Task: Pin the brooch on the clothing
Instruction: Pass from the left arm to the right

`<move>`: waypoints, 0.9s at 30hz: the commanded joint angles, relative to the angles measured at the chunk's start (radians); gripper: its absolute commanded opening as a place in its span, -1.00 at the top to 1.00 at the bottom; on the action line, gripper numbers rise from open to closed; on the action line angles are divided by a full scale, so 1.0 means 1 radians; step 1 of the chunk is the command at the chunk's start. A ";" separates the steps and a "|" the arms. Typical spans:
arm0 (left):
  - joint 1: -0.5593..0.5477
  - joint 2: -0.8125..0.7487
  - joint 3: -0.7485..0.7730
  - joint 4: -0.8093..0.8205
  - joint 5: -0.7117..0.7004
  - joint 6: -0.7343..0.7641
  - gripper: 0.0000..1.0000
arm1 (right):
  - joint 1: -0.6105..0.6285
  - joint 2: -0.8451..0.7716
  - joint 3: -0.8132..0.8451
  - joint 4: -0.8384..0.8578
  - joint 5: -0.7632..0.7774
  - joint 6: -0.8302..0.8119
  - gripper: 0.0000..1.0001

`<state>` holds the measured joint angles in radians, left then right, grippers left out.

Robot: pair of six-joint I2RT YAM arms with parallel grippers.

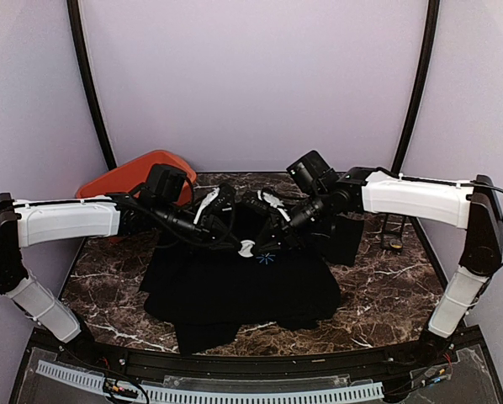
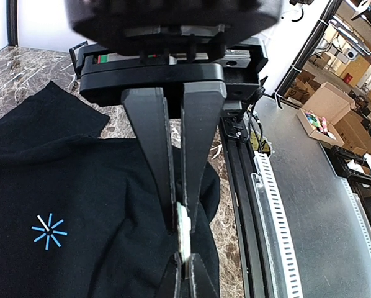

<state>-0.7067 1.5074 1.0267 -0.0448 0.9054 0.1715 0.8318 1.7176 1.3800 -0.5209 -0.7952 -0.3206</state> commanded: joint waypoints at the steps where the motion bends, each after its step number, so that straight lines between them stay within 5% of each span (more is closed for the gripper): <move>1: -0.001 -0.003 0.019 -0.012 -0.014 0.009 0.89 | 0.006 -0.008 -0.001 0.039 0.024 0.015 1.00; 4: 0.015 -0.009 0.010 0.017 -0.021 -0.028 0.24 | 0.006 -0.033 -0.035 0.095 0.075 0.035 1.00; 8: 0.053 -0.030 -0.028 0.124 -0.010 -0.112 -0.30 | 0.006 -0.087 -0.114 0.224 0.157 0.092 1.00; 15: 0.080 -0.028 -0.070 0.261 0.009 -0.217 -0.47 | 0.025 -0.179 -0.257 0.454 0.364 0.173 1.00; 27: 0.081 0.036 -0.103 0.444 0.072 -0.385 -0.43 | 0.141 -0.207 -0.324 0.622 0.707 0.134 1.00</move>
<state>-0.6258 1.5337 0.9451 0.3252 0.9428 -0.1539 0.9394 1.5299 1.0801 0.0128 -0.2188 -0.1745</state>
